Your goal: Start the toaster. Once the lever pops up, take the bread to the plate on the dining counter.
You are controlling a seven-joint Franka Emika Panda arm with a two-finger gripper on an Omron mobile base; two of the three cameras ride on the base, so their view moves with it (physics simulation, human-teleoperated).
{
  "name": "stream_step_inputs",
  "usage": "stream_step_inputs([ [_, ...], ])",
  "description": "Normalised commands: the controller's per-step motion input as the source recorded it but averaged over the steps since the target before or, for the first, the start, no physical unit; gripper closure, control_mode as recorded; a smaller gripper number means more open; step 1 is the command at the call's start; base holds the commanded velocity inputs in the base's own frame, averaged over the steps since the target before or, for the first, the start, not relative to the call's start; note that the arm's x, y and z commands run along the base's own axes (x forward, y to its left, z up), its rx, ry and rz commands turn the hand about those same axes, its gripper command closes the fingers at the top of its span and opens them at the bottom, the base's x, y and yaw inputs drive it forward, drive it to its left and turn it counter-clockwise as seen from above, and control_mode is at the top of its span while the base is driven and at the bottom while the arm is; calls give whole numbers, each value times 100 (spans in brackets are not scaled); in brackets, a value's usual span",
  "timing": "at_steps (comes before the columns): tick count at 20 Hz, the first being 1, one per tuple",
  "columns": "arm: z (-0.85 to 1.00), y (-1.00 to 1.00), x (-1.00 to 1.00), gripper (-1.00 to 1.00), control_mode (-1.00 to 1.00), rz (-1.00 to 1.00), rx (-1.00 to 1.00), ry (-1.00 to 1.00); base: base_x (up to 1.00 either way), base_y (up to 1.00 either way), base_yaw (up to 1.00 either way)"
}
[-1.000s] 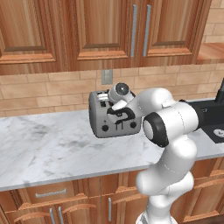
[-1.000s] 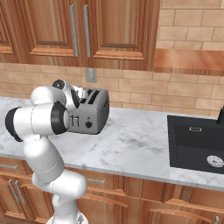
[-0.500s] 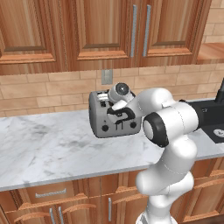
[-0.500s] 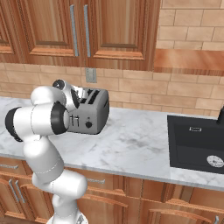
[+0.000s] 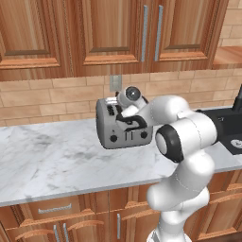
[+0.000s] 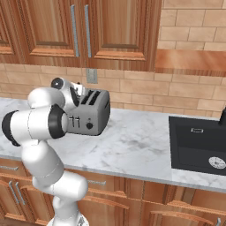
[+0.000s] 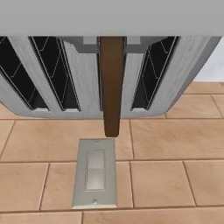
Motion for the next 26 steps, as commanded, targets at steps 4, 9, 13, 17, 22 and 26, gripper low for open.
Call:
stream_step_inputs([
  [4, 41, 0, -17, 100, -100, 0, -1, -8, 0, 0, 0],
  [9, 34, 0, -31, 100, -100, 0, -1, -7, 0, 0, 0],
  [13, 43, 0, -35, 100, -100, 0, -5, -13, 0, 0, 0],
  [17, 35, 0, -38, 100, -100, 0, -4, -6, 0, 0, 0],
  [22, 6, -3, -45, 100, -100, 0, 0, 0, 0, 0, 0],
  [26, 22, -8, -40, 100, -100, 0, -2, 4, 0, 0, 0],
])
